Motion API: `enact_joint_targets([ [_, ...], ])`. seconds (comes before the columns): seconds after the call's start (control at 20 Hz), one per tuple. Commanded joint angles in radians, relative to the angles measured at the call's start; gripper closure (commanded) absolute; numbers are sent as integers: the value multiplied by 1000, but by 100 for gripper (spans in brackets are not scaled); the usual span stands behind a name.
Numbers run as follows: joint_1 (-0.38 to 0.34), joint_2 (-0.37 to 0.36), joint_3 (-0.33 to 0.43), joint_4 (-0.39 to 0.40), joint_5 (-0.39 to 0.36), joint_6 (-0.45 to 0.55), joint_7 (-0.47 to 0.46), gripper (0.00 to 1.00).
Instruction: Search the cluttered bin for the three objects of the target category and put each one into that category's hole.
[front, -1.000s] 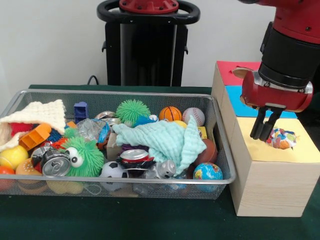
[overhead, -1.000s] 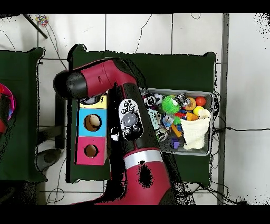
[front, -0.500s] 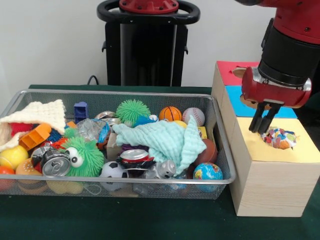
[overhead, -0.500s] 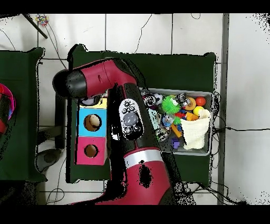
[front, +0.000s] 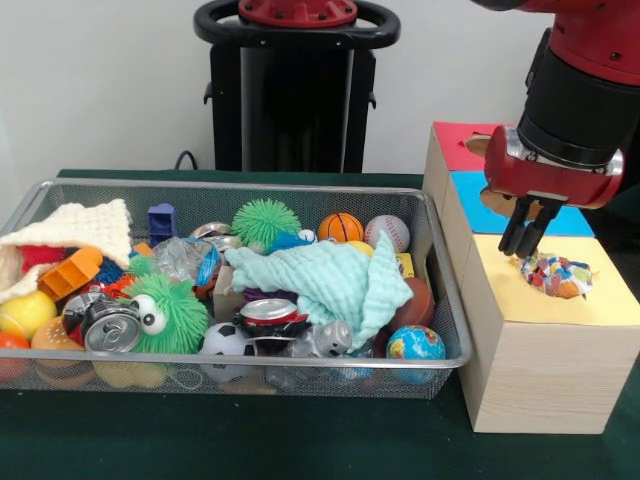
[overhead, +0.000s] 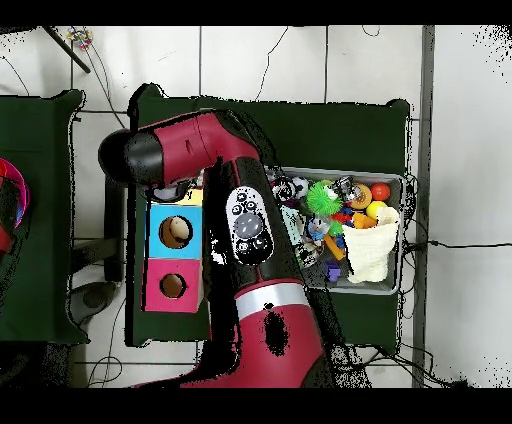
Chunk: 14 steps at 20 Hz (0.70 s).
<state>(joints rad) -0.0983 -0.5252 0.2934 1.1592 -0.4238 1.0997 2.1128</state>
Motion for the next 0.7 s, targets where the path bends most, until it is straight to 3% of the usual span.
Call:
enact_joint_targets([
  [0.05,-22,30,54,81,20,38,-127,100],
  [0.7,-28,64,76,83,47,19,-149,100],
])
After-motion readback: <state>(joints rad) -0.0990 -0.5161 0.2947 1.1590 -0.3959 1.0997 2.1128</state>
